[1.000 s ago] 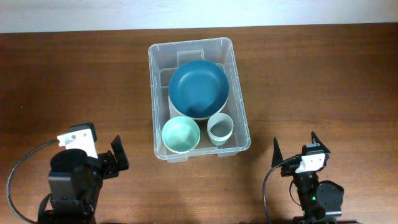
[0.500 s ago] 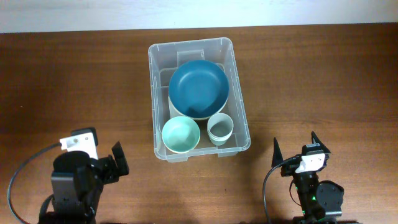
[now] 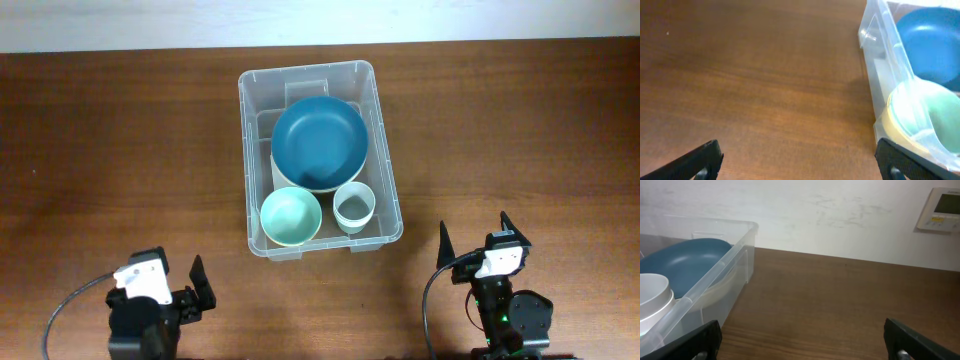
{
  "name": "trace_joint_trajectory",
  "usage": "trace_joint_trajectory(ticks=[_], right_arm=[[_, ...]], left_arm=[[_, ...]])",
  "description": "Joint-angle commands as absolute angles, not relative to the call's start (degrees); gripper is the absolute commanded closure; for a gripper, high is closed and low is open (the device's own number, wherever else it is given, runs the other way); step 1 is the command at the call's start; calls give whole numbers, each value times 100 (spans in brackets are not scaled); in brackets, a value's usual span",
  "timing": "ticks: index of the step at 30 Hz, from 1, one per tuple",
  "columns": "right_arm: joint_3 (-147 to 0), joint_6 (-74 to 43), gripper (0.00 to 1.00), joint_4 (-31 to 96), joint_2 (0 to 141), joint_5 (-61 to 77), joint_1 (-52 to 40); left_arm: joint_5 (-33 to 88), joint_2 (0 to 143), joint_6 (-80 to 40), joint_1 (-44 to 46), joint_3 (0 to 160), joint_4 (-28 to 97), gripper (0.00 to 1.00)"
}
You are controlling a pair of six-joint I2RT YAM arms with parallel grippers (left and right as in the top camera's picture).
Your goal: Pack container
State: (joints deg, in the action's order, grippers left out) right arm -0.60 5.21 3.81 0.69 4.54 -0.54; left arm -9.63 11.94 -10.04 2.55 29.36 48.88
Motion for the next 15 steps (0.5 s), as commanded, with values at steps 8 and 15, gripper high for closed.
trace_joint_trajectory(ticks=[8, 15], right_arm=[[-32, 558, 1, 410, 19, 460, -69], [-32, 556, 1, 410, 19, 460, -69]], left_arm=[[-722, 246, -753, 228, 1361, 2910, 0], [-93, 27, -89, 196, 423, 965, 0]])
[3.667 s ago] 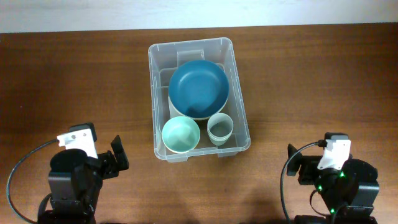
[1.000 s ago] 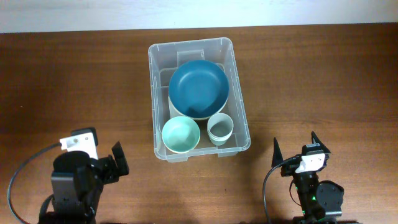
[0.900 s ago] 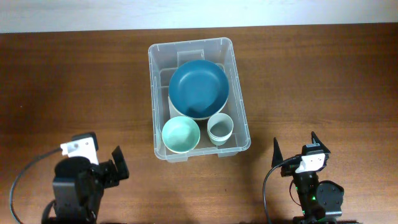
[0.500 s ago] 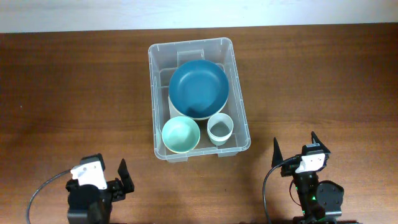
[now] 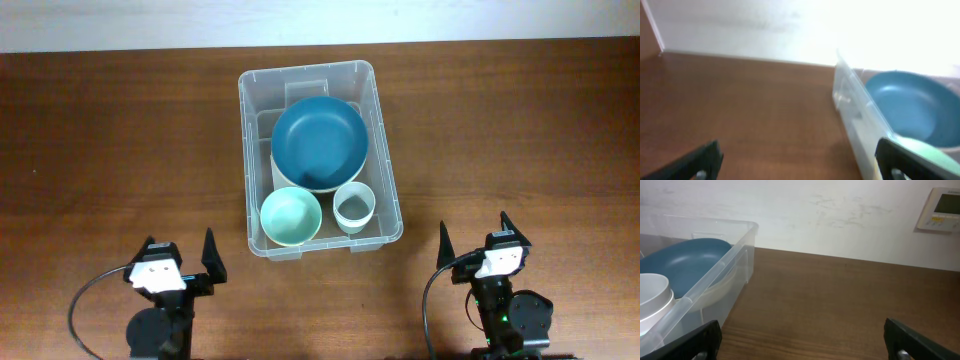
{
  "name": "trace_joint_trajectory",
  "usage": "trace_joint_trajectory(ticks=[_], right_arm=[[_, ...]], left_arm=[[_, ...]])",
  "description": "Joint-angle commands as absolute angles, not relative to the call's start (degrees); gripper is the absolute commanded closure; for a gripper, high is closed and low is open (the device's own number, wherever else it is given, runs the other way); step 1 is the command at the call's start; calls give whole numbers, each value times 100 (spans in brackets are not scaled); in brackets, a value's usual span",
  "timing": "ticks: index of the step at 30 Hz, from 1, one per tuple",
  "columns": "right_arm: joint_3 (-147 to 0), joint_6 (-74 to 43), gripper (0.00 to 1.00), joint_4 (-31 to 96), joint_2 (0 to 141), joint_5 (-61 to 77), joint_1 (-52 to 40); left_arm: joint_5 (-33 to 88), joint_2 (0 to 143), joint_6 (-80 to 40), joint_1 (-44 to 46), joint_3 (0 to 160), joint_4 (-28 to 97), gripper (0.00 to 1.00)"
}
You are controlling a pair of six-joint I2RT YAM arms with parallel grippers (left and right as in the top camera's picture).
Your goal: Pack container
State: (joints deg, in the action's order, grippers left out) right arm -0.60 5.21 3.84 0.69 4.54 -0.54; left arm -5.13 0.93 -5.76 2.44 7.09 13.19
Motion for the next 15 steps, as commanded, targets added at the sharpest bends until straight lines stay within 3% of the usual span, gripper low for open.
trace_joint_trajectory(ticks=[1, 5, 15], right_arm=[[-32, 556, 1, 410, 19, 460, -69], [-32, 558, 1, 410, 19, 460, -69], [-32, 558, 1, 410, 19, 462, -69]], left_arm=[[34, 27, 154, 196, 322, 685, 0], [458, 27, 1059, 191, 43, 73, 0], [458, 27, 1144, 95, 47, 425, 0]])
